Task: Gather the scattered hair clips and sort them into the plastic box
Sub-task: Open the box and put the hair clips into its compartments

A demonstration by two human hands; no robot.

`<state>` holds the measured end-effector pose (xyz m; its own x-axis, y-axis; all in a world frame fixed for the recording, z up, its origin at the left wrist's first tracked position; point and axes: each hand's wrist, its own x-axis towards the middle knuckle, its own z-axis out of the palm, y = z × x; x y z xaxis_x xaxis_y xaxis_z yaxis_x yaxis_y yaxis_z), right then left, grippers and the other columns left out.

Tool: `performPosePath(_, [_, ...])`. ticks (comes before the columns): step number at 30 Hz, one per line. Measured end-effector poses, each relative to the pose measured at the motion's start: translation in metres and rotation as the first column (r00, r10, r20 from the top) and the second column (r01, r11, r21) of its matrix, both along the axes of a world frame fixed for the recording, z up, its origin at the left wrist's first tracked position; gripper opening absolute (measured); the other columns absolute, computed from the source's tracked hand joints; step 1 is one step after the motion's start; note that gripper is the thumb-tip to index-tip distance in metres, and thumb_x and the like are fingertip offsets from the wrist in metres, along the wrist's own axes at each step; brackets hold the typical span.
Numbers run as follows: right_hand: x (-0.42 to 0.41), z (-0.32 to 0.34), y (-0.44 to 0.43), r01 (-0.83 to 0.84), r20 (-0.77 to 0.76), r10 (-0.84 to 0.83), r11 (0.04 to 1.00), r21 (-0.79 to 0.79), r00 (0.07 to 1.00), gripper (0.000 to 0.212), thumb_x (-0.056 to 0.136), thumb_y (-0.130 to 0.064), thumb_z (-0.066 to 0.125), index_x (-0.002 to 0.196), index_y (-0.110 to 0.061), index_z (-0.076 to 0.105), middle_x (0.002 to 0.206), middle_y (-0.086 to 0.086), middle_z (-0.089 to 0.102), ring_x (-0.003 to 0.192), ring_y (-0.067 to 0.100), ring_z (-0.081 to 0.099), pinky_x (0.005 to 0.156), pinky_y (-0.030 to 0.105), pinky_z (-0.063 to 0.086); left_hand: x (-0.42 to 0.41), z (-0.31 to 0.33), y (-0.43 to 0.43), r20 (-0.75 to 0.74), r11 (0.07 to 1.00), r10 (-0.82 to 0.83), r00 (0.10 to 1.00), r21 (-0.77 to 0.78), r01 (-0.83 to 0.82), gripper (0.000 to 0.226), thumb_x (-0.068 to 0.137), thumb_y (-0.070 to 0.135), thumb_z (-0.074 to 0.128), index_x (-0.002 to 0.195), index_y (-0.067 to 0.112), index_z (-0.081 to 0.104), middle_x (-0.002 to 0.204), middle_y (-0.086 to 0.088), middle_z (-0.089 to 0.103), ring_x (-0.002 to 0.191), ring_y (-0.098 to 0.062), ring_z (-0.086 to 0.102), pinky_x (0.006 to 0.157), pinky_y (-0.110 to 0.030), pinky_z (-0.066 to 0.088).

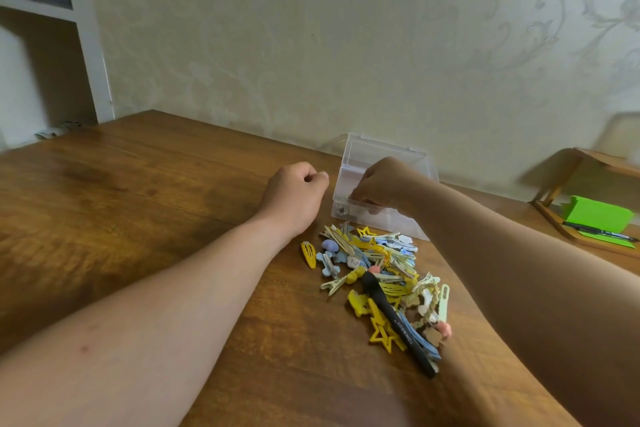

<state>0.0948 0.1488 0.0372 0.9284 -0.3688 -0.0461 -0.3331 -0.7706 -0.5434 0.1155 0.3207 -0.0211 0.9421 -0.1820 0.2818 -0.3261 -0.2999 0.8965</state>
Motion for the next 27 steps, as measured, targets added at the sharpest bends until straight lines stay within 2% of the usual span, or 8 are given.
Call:
performPosePath(8, [0.008,-0.001,0.002,-0.029,-0.053,0.026,0.997,-0.068,0.998,0.022,0.088,-0.020,0.081,0.102,-0.003,0.079,0.091,0.012,0.079,0.084,0.023,0.079,0.084,0.034,0.065,-0.002,0.002,0.000,-0.006,1.000,-0.002,1.000,0.013,0.002,0.034,0.105,0.035,0.056,0.087,0.010,0.070,0.088,-0.012,0.074,0.089,-0.033,0.071,0.083,-0.052,0.059])
performPosePath(12, [0.006,-0.002,-0.001,-0.019,-0.053,0.016,0.998,-0.054,0.998,0.030,0.092,-0.033,0.079,0.100,-0.004,0.078,0.090,0.010,0.080,0.081,0.021,0.079,0.083,0.033,0.063,-0.002,0.002,0.001,-0.008,1.000,-0.004,1.000,0.019,0.004,0.034,0.105,0.035,0.056,0.087,0.010,0.070,0.089,-0.012,0.074,0.090,-0.033,0.071,0.084,-0.052,0.059])
performPosePath(14, [0.003,0.000,-0.002,-0.011,-0.043,0.009,0.999,-0.041,0.999,0.031,0.094,-0.034,0.077,0.101,-0.004,0.078,0.089,0.010,0.079,0.075,0.018,0.077,0.074,0.029,0.062,-0.002,0.003,0.001,-0.004,1.000,-0.006,1.000,0.023,0.006,0.034,0.105,0.036,0.056,0.087,0.010,0.070,0.090,-0.012,0.074,0.090,-0.032,0.070,0.085,-0.052,0.058])
performPosePath(17, [0.000,0.001,-0.003,-0.003,-0.058,0.000,0.998,-0.055,0.998,0.029,0.096,-0.032,0.075,0.100,-0.004,0.078,0.077,0.005,0.076,0.062,0.013,0.069,0.057,0.024,0.048,-0.003,0.003,0.001,-0.003,1.000,-0.004,1.000,0.029,0.004,0.035,0.106,0.036,0.056,0.087,0.010,0.070,0.089,-0.012,0.073,0.090,-0.032,0.070,0.084,-0.051,0.058])
performPosePath(20, [-0.003,0.001,-0.003,-0.006,-0.091,-0.002,0.996,-0.091,0.996,0.025,0.094,-0.028,0.076,0.096,-0.003,0.078,0.062,-0.001,0.072,0.057,0.010,0.065,0.055,0.024,0.045,-0.004,0.003,0.001,-0.001,1.000,-0.005,1.000,0.026,0.005,0.035,0.105,0.035,0.056,0.088,0.008,0.070,0.090,-0.014,0.073,0.090,-0.034,0.070,0.085,-0.052,0.058])
performPosePath(22, [-0.002,0.000,-0.004,-0.012,-0.104,0.001,0.994,-0.106,0.995,0.022,0.092,-0.024,0.077,0.095,-0.003,0.078,0.069,0.002,0.076,0.059,0.012,0.067,0.054,0.023,0.045,-0.005,0.004,0.001,-0.001,1.000,-0.008,1.000,0.026,0.008,0.036,0.106,0.035,0.055,0.089,0.008,0.070,0.090,-0.014,0.073,0.091,-0.034,0.070,0.085,-0.053,0.059])
performPosePath(25, [0.000,-0.001,-0.004,-0.023,-0.110,0.010,0.993,-0.119,0.994,0.018,0.089,-0.021,0.079,0.094,-0.003,0.078,0.086,0.008,0.080,0.073,0.017,0.074,0.058,0.024,0.050,-0.005,0.004,0.002,-0.002,1.000,-0.009,1.000,0.022,0.009,0.035,0.106,0.035,0.055,0.089,0.008,0.070,0.090,-0.014,0.074,0.091,-0.034,0.070,0.085,-0.053,0.059])
performPosePath(27, [0.001,0.000,-0.004,-0.030,-0.117,0.016,0.992,-0.121,0.993,0.017,0.087,-0.020,0.079,0.091,-0.003,0.079,0.086,0.008,0.081,0.085,0.021,0.079,0.074,0.029,0.060,-0.005,0.004,0.002,-0.003,1.000,-0.009,1.000,0.020,0.009,0.035,0.106,0.035,0.055,0.088,0.008,0.070,0.090,-0.014,0.074,0.090,-0.034,0.070,0.085,-0.053,0.059])
